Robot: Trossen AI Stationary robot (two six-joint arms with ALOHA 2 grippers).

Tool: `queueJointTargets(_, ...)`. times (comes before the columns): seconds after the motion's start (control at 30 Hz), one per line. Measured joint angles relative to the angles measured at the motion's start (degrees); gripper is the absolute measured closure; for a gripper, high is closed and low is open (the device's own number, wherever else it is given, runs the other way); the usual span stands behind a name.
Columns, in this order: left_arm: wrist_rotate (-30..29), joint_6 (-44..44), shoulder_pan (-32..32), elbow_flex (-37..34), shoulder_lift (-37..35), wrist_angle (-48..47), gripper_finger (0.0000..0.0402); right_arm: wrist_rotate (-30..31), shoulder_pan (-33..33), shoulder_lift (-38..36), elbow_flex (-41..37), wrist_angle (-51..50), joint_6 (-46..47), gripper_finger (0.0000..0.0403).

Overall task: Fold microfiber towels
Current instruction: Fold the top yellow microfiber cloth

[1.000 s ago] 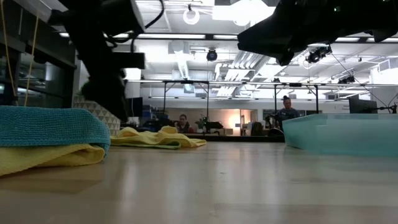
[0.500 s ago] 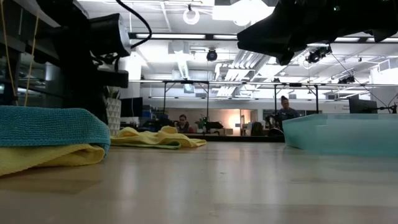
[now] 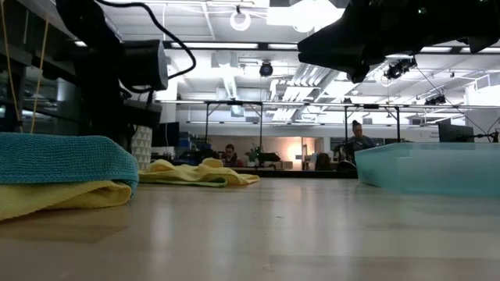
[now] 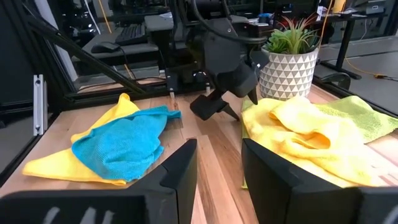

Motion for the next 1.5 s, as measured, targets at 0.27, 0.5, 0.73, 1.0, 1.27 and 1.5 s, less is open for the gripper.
queueJointTargets(0.27,-3.69,-0.16,-0.98,-0.03,0.31,0.49,0.0213,0.02,0.0,0.0,0.0,-0.48,0.0,0.0284)
queueJointTargets(0.5,-2.35,0.67,-0.96,0.0,-3.25,-1.07,0.0261,0.04,0.0,0.0,0.0,-0.67,0.0,0.0284)
queueJointTargets(0.73,-0.13,1.74,-0.86,0.02,-4.65,-1.35,0.0265,0.09,0.0,0.0,-0.01,-0.87,0.2,0.0284)
queueJointTargets(1.0,1.16,2.34,0.33,0.02,-2.74,-1.43,0.0265,0.08,0.0,0.0,-0.01,-0.87,0.2,0.0284)
queueJointTargets(1.27,-1.23,3.73,0.52,0.02,-2.51,1.1,0.0268,0.08,0.0,0.0,0.0,-0.89,0.2,0.0284)
queueJointTargets(1.5,-0.66,5.23,0.82,0.63,-2.47,0.33,0.0368,0.07,-0.01,0.0,-0.01,-0.89,0.2,0.0284)
